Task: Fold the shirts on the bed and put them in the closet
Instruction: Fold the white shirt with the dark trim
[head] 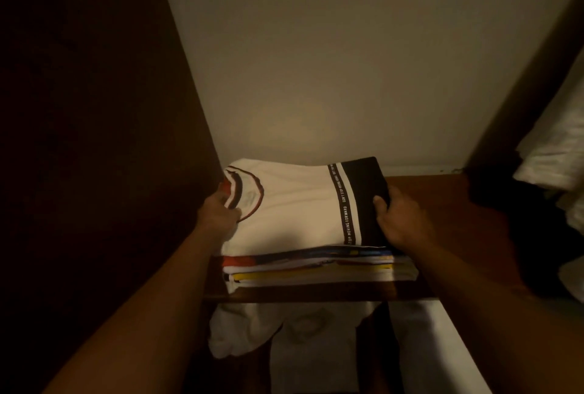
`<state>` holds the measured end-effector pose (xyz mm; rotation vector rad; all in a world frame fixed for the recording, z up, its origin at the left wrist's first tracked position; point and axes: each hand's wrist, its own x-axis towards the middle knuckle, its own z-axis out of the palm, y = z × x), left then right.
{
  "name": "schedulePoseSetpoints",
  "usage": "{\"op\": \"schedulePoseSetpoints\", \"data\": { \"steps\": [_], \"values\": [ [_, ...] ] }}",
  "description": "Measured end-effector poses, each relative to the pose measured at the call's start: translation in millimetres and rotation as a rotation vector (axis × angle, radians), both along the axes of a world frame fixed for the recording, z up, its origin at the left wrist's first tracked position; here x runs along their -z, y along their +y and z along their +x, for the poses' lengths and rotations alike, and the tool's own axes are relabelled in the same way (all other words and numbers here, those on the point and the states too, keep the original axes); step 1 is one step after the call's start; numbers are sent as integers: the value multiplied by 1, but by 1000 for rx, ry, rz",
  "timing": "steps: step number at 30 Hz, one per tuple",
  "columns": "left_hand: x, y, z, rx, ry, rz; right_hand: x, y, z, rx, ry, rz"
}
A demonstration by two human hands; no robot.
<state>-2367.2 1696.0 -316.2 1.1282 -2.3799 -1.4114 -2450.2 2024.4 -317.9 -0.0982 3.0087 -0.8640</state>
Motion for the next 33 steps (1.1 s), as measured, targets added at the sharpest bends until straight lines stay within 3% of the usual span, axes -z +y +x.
{"op": "schedulePoseSetpoints", "data": {
  "steps": [1, 3, 4, 6, 8, 10, 12, 17, 21, 27, 33],
  "values": [
    [0, 3, 2, 30, -51, -138, -1, -1, 1, -7, 57, 133],
    [-9, 16, 6, 93, -146, -595, -7, -9, 3, -48, 237, 307],
    [-16, 25, 8, 128, -115, -800, -11, -15, 5, -92, 307, 323],
    [-25, 43, 7, 251, 19, -958, -15, -30, 9, -226, 321, 336],
    [-18, 51, 5, 477, -33, -919, -9, -41, 10, -358, 211, 406],
    [1, 52, 9, 624, -237, -830, 4, -41, 11, -411, 108, 445],
    [14, 50, 13, 647, -336, -745, 13, -35, 11, -426, 83, 454],
    [8, 53, 9, 644, -417, -775, 2, -31, 12, -451, 12, 493],
    [-12, 66, 13, 667, -421, -930, -18, -21, 29, -444, -39, 500],
    [-50, 98, 41, 684, -351, -1018, -39, -7, 79, -493, 24, 473],
    [-75, 117, 79, 775, -262, -876, -58, 14, 125, -518, 140, 447]
  ]
}}
